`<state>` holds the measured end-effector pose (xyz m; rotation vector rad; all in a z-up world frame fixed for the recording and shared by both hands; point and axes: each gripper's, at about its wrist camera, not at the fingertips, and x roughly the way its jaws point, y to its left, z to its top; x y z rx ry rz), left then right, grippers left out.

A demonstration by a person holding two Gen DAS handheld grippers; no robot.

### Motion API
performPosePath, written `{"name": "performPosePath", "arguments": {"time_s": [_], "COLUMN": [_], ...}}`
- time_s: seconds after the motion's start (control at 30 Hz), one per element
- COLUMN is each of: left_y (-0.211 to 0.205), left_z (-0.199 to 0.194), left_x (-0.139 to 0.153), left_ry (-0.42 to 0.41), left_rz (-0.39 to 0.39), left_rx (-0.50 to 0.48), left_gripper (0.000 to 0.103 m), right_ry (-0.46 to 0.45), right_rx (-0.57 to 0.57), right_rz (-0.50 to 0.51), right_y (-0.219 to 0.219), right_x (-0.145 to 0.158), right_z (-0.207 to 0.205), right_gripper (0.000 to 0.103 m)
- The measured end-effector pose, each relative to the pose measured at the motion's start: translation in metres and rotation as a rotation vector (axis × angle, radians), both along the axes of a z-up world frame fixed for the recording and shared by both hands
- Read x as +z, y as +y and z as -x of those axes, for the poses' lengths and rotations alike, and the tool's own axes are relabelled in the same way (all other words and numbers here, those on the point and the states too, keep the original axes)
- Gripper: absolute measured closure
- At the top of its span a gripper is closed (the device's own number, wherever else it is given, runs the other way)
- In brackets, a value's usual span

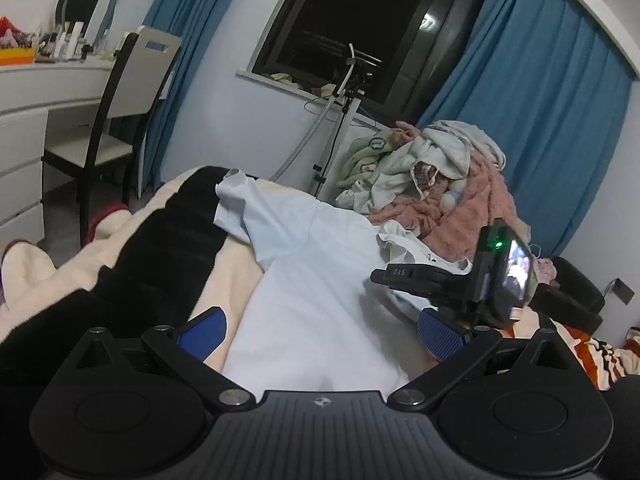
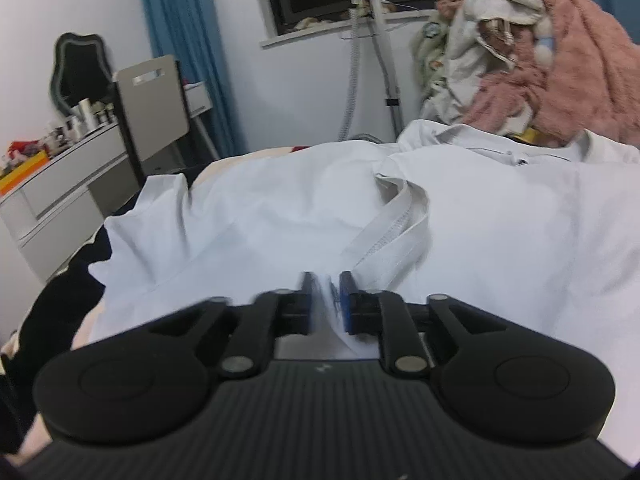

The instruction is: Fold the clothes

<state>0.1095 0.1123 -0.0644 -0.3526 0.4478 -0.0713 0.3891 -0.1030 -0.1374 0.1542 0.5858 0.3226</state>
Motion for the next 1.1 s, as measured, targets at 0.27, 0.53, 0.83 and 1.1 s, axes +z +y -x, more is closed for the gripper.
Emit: {"name": "performPosePath", "arguments": {"time_s": [0.27, 0.53, 0.83, 1.1], "left_y": [-0.015, -0.038, -0.064, -0.08], "left_z": [0.012, 0.061, 0.138, 0.147], "left_x": [0.01, 0.028, 0.045, 0.043], "left_ry": [-0.023, -0.085, -0.12, -0.092], "left_rz": [-0.057, -0.132, -0.254, -0.268], "left_rx": [-0.038, -0.111, -0.199, -0.213], "left_gripper": [0.0, 0.0, 0.0, 0.0], "right_ry": [-0.134, -0.245, -0.274, -0.296], "right_rx": [-0.1, -0.174, -0.231, -0.249], "right_rz": [-0.071, 0.007, 0.02, -0.005], "right_y": [-0.045, -0.08, -0.11, -0.131], "right_x": [0.064, 0.096, 0.097, 0.074], "right_z": [0.096, 0.239, 0.346, 0.379], "right_gripper": [0.022, 0.022, 0.022, 0.022]}}
